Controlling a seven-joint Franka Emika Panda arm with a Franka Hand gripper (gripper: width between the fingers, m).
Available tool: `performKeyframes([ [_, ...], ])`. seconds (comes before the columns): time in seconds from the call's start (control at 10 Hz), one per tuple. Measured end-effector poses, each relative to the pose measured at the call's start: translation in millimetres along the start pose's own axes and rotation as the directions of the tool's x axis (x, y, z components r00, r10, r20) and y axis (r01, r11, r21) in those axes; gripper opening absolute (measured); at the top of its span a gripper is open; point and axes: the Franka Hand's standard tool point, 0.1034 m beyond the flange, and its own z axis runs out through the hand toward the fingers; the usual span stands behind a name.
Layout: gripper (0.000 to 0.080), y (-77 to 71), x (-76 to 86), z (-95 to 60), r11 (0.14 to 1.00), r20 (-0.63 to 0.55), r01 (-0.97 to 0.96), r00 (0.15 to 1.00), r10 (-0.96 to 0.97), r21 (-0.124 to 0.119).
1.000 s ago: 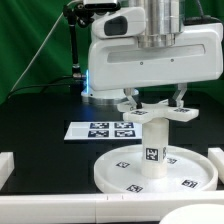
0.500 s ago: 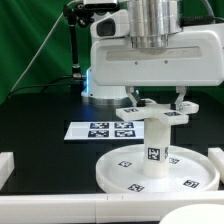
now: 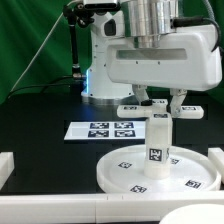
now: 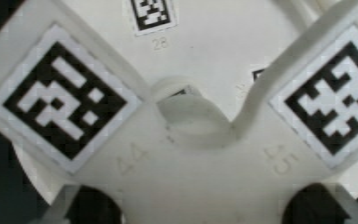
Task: Assemble round table
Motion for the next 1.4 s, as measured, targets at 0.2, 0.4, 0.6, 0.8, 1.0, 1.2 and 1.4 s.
performKeyframes([
  [0.2, 0.0445, 0.1, 0.0, 0.3, 0.983, 0.013, -0.181, 0.983, 0.181, 0.008],
  [0.4, 0.0445, -1.0, 0.7, 0.5, 0.938, 0.004, -0.347, 0.938, 0.347, 0.022],
  [0.6, 0.0445, -1.2, 1.7, 0.5, 0.884, 0.01, -0.467, 0.884, 0.467, 0.031],
  [0.8, 0.0445, -1.1, 2.3, 0.6, 0.824, 0.024, -0.566, 0.824, 0.566, 0.032],
  [1.0, 0.0445, -1.0, 2.7, 0.5, 0.76, 0.042, -0.649, 0.76, 0.648, 0.031],
  [1.2, 0.0445, -0.8, 2.9, 0.5, 0.693, 0.052, -0.72, 0.693, 0.719, 0.026],
  [1.4, 0.0445, -0.7, 3.1, 0.5, 0.647, 0.057, -0.762, 0.647, 0.76, 0.015],
])
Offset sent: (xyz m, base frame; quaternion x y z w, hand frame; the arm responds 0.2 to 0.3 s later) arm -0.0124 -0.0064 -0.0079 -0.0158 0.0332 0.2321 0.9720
